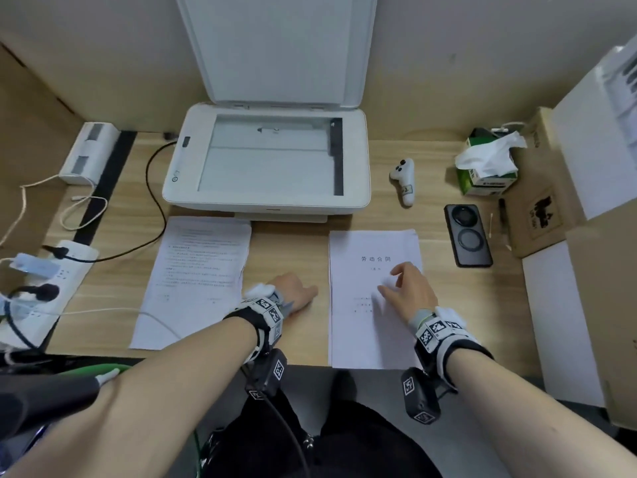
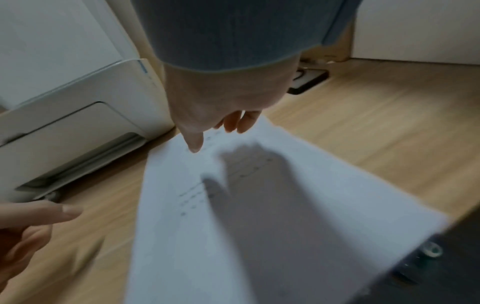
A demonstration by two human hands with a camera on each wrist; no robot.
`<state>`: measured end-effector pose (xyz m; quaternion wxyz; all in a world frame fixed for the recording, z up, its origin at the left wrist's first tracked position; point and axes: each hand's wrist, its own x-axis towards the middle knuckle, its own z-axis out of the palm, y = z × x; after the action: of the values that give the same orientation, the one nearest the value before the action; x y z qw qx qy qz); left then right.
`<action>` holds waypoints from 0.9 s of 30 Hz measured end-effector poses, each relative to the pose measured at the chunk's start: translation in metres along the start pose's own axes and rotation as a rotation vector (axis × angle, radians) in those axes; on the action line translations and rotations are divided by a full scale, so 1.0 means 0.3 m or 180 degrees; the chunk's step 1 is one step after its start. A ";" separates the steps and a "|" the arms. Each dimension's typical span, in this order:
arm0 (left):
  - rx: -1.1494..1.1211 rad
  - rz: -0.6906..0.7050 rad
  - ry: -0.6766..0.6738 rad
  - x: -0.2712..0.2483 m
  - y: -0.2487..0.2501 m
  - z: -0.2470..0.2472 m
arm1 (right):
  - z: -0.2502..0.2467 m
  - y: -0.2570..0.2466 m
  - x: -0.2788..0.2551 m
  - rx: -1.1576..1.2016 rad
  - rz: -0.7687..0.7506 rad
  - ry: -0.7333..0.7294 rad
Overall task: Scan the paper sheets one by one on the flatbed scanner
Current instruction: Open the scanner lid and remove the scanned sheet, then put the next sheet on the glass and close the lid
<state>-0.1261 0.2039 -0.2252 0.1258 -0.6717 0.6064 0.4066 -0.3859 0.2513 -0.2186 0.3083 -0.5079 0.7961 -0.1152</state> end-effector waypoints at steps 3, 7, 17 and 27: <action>-0.0105 -0.0015 0.0358 -0.030 -0.109 -0.147 | 0.073 -0.166 0.013 -0.0028 -0.0248 -0.0246; -0.0261 -0.0099 0.0841 -0.028 -0.367 -0.332 | 0.242 -0.432 0.016 0.0006 -0.0498 -0.0506; -0.0164 0.0024 0.0703 0.034 -0.895 -0.465 | 0.646 -0.818 0.021 -0.0423 -0.0577 -0.0876; 0.0100 0.0283 0.0240 0.032 -0.925 -0.507 | 0.607 -0.852 0.014 -0.0455 -0.0260 -0.0860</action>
<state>0.1876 0.1609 -0.2248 0.0952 -0.6568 0.6462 0.3767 -0.0877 0.1544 -0.2358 0.3707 -0.5713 0.7322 -0.0013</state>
